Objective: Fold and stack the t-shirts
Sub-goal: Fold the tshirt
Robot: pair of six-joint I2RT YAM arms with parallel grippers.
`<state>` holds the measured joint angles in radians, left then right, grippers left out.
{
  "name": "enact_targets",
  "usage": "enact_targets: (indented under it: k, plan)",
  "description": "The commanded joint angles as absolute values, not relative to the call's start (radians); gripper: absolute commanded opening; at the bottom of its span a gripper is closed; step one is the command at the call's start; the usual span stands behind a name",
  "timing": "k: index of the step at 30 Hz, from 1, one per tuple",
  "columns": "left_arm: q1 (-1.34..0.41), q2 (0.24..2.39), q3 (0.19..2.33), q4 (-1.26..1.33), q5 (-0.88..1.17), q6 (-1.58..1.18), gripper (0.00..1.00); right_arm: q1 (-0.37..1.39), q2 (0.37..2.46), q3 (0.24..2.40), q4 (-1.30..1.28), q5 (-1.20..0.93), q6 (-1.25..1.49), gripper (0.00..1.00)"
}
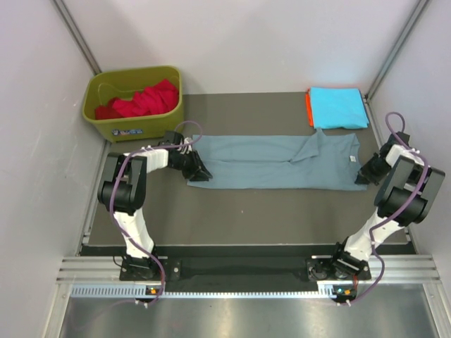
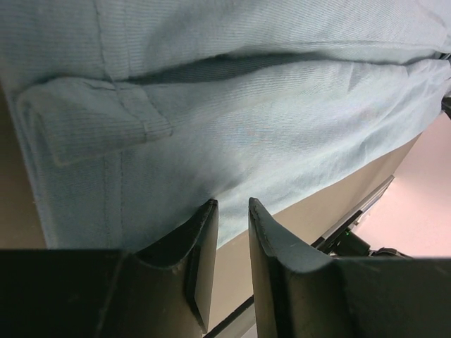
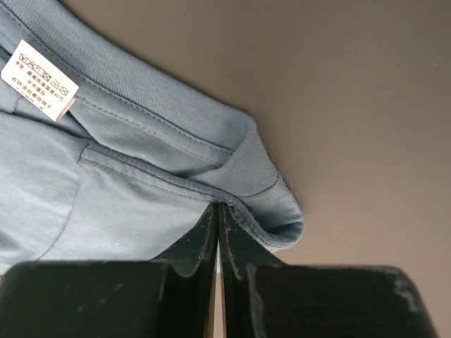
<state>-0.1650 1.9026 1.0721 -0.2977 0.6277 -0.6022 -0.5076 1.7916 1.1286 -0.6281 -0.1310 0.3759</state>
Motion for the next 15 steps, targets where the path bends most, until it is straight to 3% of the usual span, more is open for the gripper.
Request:
enact_targets:
  k: [1,6,10,15]
  plan:
    - [-0.144,1.924,1.025,-0.382,0.456,-0.526,0.31,-0.515,1.825,1.180,-0.639,-0.006,0.316,0.02]
    - [-0.146,1.832,1.022,-0.408,0.434,-0.488,0.32,-0.505,1.734,1.175,-0.712,0.052,0.305,0.06]
    - [-0.156,1.753,1.048,-0.419,0.514,-0.479,0.37,-0.427,1.623,1.189,-0.678,-0.001,0.321,0.33]
    - [-0.170,1.689,1.080,-0.391,0.612,-0.483,0.41,-0.310,1.609,1.233,-0.497,-0.288,0.351,0.63]
